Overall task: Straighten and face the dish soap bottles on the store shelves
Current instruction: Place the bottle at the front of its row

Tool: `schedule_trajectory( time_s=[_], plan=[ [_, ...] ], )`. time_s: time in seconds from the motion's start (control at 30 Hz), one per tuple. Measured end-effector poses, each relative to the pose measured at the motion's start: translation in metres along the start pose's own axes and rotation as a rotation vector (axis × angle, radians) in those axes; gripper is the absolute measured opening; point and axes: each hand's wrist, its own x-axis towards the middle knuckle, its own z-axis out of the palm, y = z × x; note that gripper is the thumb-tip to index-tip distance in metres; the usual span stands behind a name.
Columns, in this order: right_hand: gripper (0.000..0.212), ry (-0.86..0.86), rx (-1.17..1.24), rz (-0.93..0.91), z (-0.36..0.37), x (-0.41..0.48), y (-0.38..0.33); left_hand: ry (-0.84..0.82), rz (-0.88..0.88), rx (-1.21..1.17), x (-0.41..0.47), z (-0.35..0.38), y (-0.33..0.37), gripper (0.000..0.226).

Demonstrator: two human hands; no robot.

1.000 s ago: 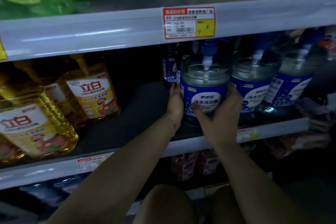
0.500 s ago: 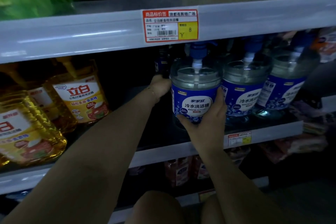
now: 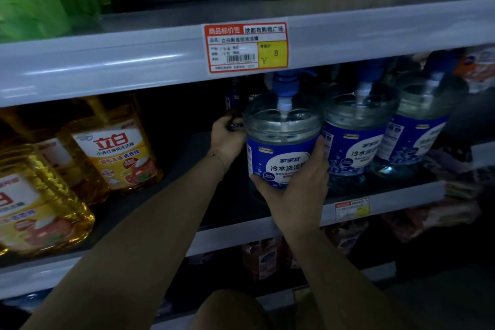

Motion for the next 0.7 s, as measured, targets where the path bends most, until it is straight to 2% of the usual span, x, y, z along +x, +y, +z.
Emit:
schedule_trajectory(
  time_s=[0.1,0.2,0.27,0.37,0.47,0.63,0.7],
  plan=[
    [0.126,0.013,0.000,-0.009,0.000,0.000,0.000,-0.024,0.014,0.030,0.003,0.003,0.003,0.020],
    [0.124,0.026,-0.006,-0.005,0.002,0.000,0.000,-0.101,-0.017,0.024,0.002,0.004,0.011,0.029],
    [0.124,0.041,-0.014,-0.001,0.004,0.000,0.000,-0.079,-0.019,0.005,0.005,0.006,0.016,0.032],
    [0.124,0.051,-0.021,-0.002,0.005,-0.001,0.000,-0.042,-0.001,0.085,0.003,0.006,0.018,0.017],
    [0.124,0.047,-0.013,-0.009,0.006,-0.001,0.001,-0.100,0.011,0.128,0.002,0.002,0.015,0.011],
    [0.126,0.024,-0.022,-0.028,0.006,-0.002,-0.001,-0.059,0.071,0.099,-0.002,-0.017,0.008,0.039],
    [0.126,0.022,-0.044,-0.032,0.008,-0.002,-0.002,-0.090,0.058,0.052,-0.002,-0.025,0.007,0.042]
  ],
)
